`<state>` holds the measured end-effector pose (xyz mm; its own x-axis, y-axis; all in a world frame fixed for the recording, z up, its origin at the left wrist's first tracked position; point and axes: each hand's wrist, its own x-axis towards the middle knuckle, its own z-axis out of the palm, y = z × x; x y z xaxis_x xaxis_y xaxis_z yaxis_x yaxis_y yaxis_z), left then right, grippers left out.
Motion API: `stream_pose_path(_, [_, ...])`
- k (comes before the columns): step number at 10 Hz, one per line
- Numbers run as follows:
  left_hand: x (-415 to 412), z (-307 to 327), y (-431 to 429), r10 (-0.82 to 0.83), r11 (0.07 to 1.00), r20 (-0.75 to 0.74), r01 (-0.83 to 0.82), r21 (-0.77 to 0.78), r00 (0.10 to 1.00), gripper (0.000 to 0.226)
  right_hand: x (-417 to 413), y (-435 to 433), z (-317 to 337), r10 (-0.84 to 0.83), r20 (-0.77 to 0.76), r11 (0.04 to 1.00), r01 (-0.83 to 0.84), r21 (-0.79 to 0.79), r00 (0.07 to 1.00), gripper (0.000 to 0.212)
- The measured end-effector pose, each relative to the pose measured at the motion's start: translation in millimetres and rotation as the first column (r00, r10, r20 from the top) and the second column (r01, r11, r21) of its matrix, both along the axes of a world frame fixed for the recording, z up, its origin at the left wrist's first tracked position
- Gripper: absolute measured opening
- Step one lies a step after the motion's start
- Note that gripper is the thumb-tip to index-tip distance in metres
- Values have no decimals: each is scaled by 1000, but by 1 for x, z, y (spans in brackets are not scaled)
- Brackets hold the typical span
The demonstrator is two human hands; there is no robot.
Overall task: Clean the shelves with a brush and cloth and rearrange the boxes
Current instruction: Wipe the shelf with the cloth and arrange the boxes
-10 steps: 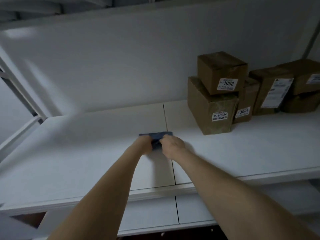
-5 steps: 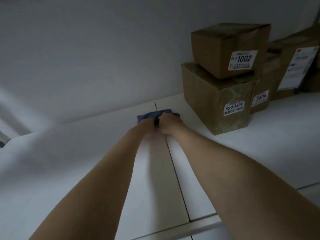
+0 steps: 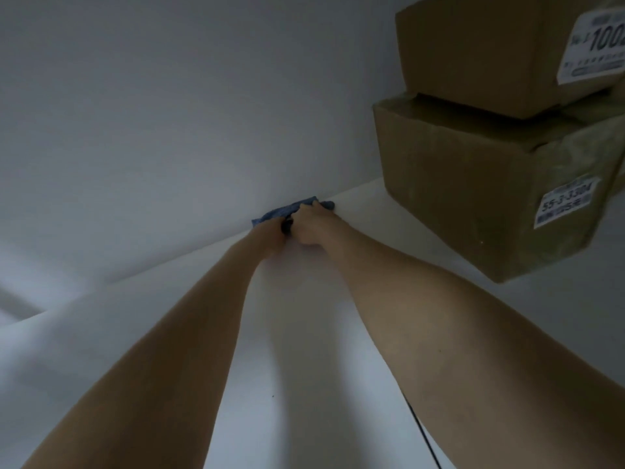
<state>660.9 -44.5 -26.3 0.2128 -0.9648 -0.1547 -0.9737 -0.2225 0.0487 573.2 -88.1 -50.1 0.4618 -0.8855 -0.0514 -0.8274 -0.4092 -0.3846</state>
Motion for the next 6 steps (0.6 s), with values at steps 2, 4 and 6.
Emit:
stream_pose_path(2, [-2, 6, 21, -2, 1000, 105, -1, 30, 994, 43, -5, 16, 21, -132, -39, 953, 137, 268, 991, 61])
stream_pose_path(4, [-7, 19, 87, -38, 998, 150, 29, 61, 988, 41, -41, 87, 38, -1, 24, 959, -5, 282, 1000, 50])
stream_pose_path(6, [-43, 28, 160, -49, 981, 240, 2, 194, 970, 41, -84, 174, 53, 109, 112, 937, -140, 319, 988, 43])
